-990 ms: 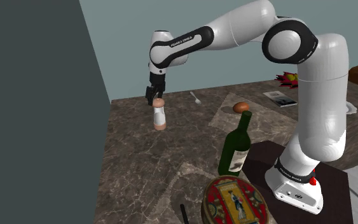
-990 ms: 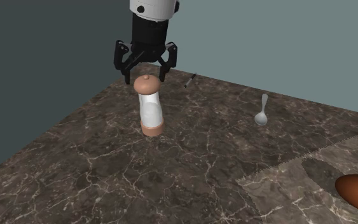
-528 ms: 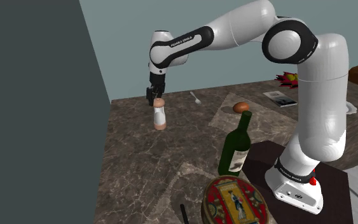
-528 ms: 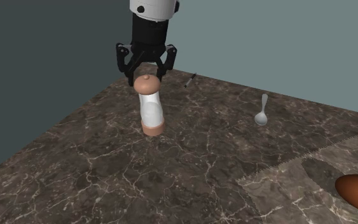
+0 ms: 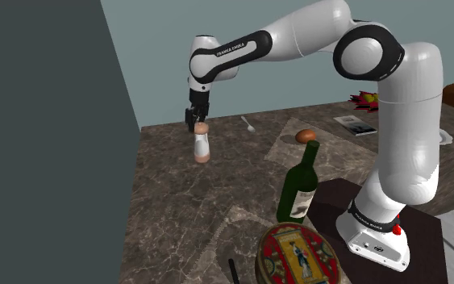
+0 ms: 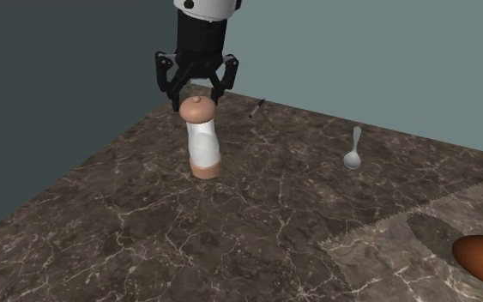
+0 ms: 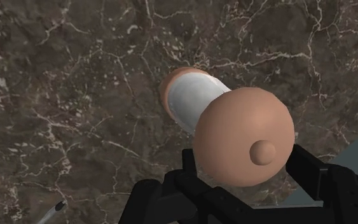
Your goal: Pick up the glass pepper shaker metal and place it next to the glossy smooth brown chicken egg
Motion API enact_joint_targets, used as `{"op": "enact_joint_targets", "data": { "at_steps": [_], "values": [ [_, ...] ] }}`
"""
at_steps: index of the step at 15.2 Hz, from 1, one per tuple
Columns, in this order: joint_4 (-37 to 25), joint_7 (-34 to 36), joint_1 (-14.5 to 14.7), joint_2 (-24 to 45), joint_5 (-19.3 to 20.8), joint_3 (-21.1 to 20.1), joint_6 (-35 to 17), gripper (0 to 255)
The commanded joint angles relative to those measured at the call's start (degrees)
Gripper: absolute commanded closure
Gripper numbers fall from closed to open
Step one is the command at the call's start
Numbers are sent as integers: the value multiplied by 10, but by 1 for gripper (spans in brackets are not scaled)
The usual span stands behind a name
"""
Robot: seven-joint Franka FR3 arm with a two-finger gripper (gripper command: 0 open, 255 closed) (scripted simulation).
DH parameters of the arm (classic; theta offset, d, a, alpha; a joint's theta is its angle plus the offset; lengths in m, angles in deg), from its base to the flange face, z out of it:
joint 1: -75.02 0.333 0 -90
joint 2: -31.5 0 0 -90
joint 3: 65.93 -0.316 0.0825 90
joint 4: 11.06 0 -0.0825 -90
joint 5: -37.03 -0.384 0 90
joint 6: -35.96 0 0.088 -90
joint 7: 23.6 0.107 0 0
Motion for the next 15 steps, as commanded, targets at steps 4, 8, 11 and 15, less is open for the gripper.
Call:
{"op": "enact_joint_targets", "data": {
  "at_steps": [4, 8, 11, 15],
  "values": [
    [-22, 6, 0, -12, 2, 0, 33, 255],
    [-44, 11, -1, -18, 4, 1, 61, 255],
    [-62, 15, -1, -21, 5, 1, 82, 255],
    [-89, 20, -1, -24, 6, 1, 111, 255]
  ]
}}
